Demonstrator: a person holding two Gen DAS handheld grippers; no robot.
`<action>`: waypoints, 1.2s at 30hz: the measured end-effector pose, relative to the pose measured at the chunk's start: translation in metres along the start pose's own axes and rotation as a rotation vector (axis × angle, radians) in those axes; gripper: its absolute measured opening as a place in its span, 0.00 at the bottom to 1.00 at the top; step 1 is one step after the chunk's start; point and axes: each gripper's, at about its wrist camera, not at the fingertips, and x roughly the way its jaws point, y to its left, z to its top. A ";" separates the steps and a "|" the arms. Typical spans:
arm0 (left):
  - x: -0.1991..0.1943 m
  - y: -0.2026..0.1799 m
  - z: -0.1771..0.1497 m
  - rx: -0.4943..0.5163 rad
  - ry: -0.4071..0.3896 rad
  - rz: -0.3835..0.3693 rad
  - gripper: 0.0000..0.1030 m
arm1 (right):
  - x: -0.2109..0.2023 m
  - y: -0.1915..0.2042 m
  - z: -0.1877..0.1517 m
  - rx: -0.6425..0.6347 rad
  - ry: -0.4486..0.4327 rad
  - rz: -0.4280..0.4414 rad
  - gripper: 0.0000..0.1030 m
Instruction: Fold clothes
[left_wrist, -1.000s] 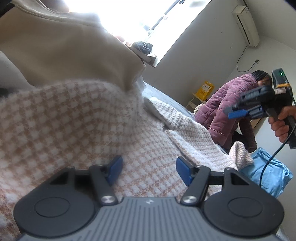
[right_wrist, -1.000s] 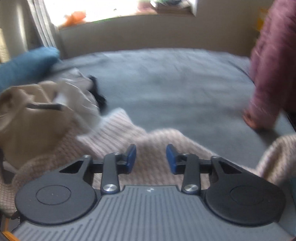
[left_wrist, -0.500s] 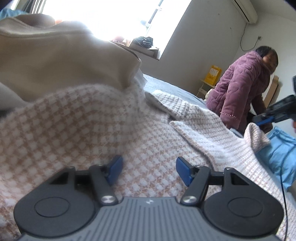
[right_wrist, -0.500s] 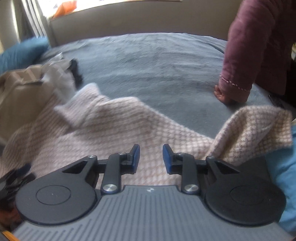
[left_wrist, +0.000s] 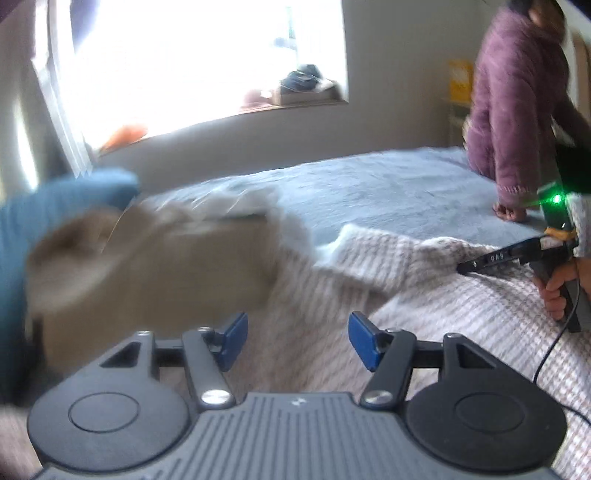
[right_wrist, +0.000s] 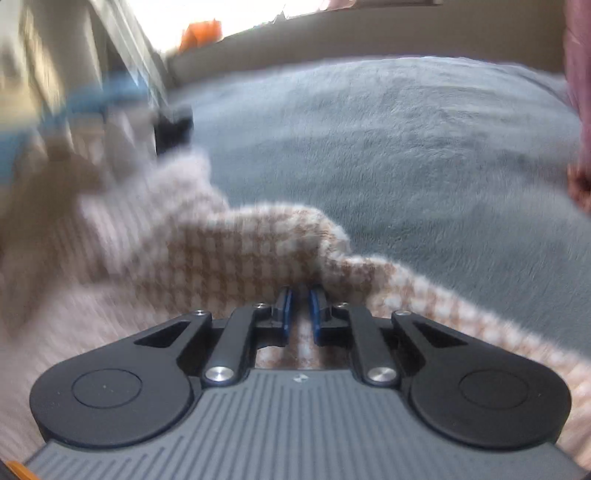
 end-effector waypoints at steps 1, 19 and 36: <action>0.006 -0.012 0.013 0.048 0.010 0.005 0.60 | -0.007 -0.004 0.002 0.045 -0.021 0.035 0.11; 0.202 -0.139 0.053 -0.015 0.129 0.093 0.56 | -0.020 -0.049 -0.023 0.040 -0.066 0.051 0.01; 0.157 -0.115 0.092 -0.173 0.157 0.249 0.59 | -0.086 -0.112 -0.078 0.013 -0.273 0.060 0.00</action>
